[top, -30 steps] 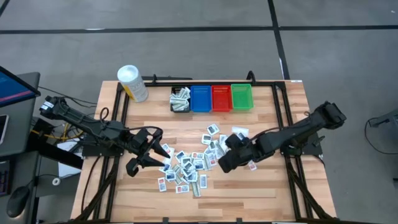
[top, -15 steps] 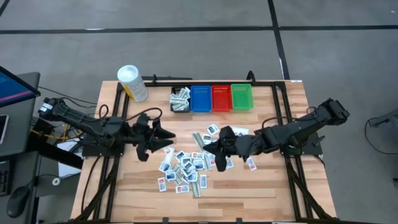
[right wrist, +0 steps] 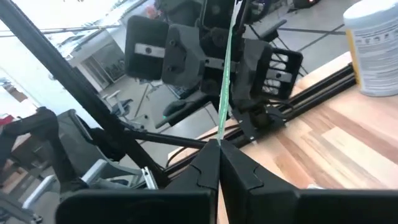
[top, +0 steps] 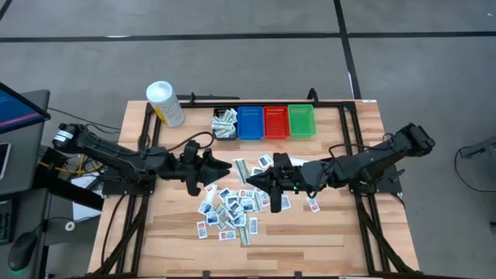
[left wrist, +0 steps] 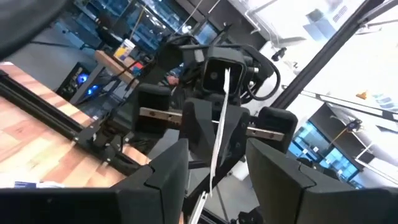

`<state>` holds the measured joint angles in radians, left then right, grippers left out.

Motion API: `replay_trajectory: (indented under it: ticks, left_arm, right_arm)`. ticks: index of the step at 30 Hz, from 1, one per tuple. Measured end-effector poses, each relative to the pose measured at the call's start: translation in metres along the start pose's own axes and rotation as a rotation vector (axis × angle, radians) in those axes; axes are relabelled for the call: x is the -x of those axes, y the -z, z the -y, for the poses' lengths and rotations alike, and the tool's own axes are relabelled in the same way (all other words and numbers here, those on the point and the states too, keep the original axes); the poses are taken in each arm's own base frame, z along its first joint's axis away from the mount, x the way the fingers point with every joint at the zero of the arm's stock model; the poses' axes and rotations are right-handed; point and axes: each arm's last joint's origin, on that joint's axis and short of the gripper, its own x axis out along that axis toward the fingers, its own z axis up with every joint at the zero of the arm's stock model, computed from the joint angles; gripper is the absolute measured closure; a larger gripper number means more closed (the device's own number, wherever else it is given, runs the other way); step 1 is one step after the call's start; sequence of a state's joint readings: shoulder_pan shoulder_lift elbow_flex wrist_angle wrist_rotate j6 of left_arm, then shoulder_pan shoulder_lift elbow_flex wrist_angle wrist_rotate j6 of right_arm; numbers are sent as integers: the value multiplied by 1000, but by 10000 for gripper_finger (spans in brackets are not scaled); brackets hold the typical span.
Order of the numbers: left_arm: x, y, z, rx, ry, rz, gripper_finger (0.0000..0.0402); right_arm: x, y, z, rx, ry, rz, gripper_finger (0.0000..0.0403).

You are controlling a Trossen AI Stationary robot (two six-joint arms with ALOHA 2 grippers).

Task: Pick & Place First Aid Supplies
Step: Put the green bandage pack in the black bin

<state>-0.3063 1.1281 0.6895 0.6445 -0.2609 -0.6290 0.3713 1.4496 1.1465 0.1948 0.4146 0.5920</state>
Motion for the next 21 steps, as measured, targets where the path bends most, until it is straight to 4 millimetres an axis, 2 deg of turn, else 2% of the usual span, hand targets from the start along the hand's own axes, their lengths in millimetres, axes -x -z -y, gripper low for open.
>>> replay_trajectory:
  ticks: [12,21]
  left_arm:
    - [-16,9,-10,7,19,63,238]
    - [-20,14,-13,-18,18,56,245]
  right_arm:
    - [-6,-2,4,-22,-27,-5,403]
    - [-7,-3,7,-27,-19,-2,403]
